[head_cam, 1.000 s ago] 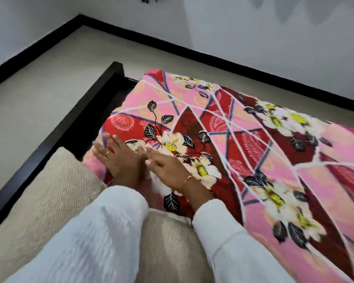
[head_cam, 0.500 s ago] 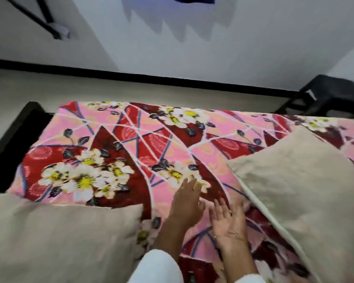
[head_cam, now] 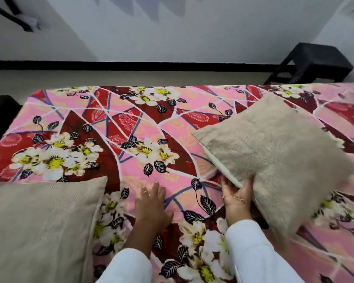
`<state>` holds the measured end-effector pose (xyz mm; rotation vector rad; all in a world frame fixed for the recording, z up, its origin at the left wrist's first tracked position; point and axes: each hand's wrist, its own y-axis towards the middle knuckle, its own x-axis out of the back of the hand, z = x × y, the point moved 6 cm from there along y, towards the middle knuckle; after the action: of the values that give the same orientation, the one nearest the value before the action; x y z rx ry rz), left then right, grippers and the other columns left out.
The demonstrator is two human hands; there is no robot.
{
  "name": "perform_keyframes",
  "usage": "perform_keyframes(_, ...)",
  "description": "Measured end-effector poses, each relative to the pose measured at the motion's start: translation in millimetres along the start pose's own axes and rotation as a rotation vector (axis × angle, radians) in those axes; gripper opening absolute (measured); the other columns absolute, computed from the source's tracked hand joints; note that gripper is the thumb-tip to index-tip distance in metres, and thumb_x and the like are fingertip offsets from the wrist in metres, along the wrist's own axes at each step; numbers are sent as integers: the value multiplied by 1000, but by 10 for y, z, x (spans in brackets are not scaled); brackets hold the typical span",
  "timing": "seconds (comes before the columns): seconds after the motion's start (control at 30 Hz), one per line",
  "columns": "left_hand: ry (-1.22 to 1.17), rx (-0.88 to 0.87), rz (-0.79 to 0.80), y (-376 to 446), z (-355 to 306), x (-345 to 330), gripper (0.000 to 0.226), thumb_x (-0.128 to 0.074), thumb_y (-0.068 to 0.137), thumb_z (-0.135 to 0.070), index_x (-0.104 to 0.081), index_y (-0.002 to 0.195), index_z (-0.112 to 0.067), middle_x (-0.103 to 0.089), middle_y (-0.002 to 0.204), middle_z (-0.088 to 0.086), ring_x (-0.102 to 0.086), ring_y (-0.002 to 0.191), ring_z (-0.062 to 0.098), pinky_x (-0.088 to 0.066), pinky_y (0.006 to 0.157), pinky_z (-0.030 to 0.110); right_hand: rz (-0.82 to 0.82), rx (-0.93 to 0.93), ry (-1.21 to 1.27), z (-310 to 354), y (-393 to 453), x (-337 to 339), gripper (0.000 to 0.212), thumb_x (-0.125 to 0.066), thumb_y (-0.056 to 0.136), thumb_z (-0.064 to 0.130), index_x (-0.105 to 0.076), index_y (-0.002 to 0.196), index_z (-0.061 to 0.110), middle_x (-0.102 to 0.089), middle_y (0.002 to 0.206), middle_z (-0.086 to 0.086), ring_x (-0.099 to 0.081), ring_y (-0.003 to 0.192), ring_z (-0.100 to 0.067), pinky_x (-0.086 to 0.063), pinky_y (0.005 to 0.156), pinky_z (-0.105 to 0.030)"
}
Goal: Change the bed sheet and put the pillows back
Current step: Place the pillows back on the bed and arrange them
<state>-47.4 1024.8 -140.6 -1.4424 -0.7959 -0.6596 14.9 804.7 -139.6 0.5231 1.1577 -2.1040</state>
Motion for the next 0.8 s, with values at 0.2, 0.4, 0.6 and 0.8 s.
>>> perform_keyframes(0.2,-185,72,-135,0,-108,198,60,-46,91,-48,-34,138,-14,-31,144,5,-34,127,29,-39,99,38,-100,-84,93,-39,99,49,20,-48,96,30,-51,84,13,-55,91,-1,-56,84,-12,-56,67,-24)
perform_keyframes(0.4,-1013,69,-153,-116,-420,424,55,-54,90,-43,-46,133,-10,-50,134,13,-49,119,28,-42,95,34,164,-72,29,366,50,-317,13,-59,89,14,-59,96,3,-71,84,-5,-69,79,-11,-58,61,-25)
perform_keyframes(0.6,-2041,-77,-77,-421,-301,1194,54,-38,81,-69,-58,93,-20,-63,98,8,-59,98,26,-44,96,46,555,-211,32,-112,-747,-1151,73,-97,22,16,-72,88,1,-72,91,-11,-70,85,-18,-55,79,-34)
perform_keyframes(0.8,-2317,-172,-555,-608,1261,1768,61,-67,75,-37,-56,126,-6,-61,123,15,-61,110,27,-51,91,37,733,-491,-203,-1576,-1924,-2021,33,-68,72,5,-60,104,-1,-73,85,-8,-71,77,-16,-58,70,-28)
